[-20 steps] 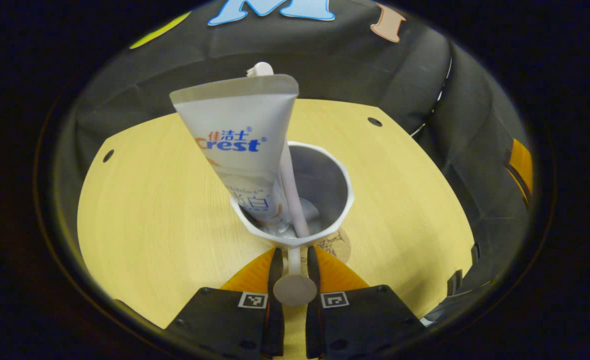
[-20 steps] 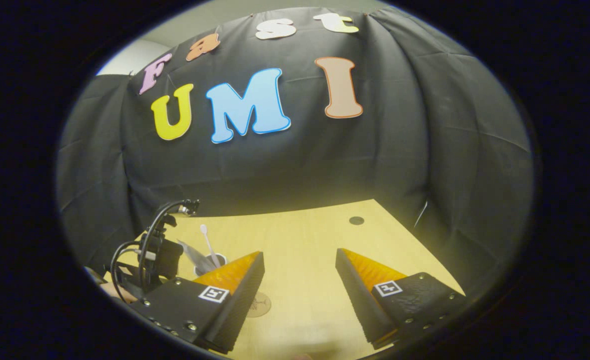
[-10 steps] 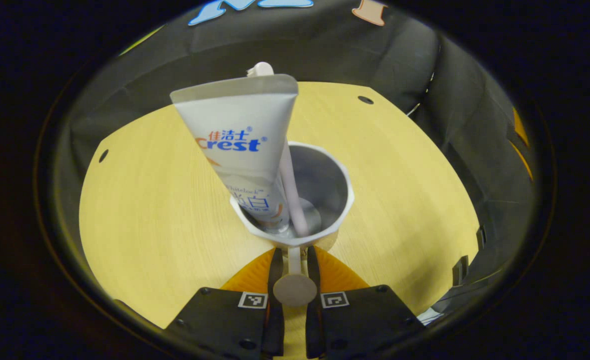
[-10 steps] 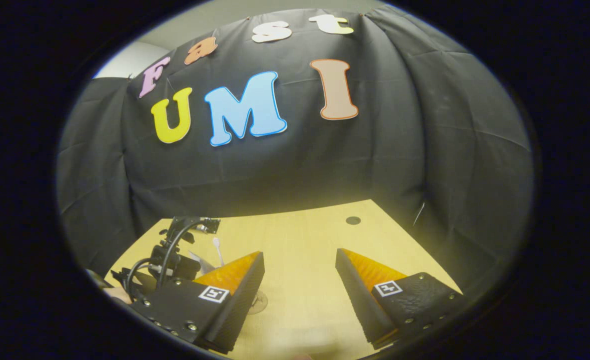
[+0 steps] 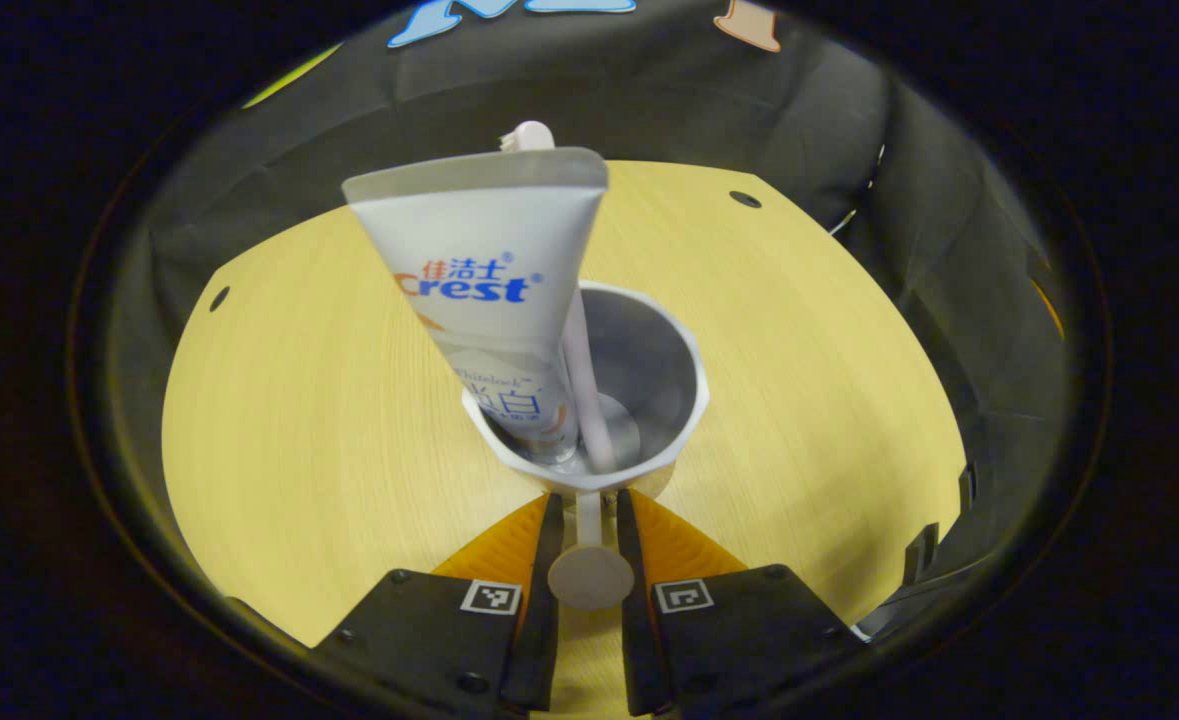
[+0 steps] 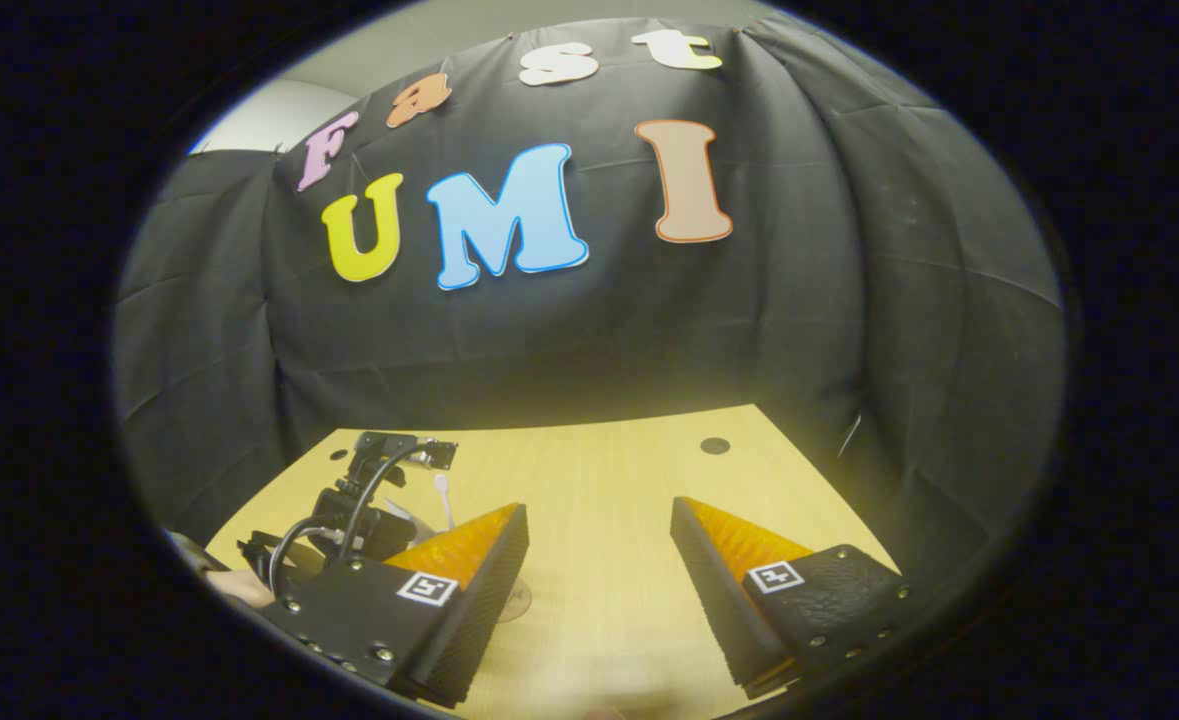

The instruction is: Put the toothbrush and toothpaste on the desktop into the cup, then pick up the cup and place it on the coaster on the desktop.

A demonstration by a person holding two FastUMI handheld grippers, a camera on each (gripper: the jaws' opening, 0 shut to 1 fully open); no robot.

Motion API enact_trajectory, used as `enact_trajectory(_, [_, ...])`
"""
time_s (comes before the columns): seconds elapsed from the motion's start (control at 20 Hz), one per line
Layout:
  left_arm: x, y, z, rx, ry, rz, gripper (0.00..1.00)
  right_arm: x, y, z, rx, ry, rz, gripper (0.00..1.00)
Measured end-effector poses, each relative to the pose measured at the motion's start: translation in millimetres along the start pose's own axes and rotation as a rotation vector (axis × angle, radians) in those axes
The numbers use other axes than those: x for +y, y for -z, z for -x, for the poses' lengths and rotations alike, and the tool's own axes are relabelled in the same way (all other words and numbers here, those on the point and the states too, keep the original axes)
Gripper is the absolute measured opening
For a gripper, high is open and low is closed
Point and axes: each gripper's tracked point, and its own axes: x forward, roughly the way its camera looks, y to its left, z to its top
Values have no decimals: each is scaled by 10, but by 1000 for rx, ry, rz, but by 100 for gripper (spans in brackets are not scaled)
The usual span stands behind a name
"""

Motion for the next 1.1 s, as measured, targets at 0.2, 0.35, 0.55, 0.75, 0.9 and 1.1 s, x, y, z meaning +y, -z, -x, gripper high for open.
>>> enact_trajectory(0.2, [-18, -78, 177, -82, -20, 17, 39, -26, -43, 15, -3, -28, 44, 90])
enact_trajectory(0.35, [-64, -71, 422, -138, -8, 68, 50, -23, -74, 32, -5, -51, 64, 89])
enact_trajectory(0.55, [-77, -147, 796, -250, 1, 99, 74, 14, -114, 64, -16, -65, 85, 90])
enact_trajectory(0.75, [-40, -315, 1212, -408, -10, 68, 82, 98, -202, 149, -41, -52, 92, 90])
enact_trajectory(0.9, [5, -492, 1517, -534, -14, 66, 92, 159, -260, 222, -63, -29, 101, 89])
enact_trajectory(1.1, [156, -726, 1966, -698, -30, 82, 94, 264, -405, 347, -121, -7, 137, 89])
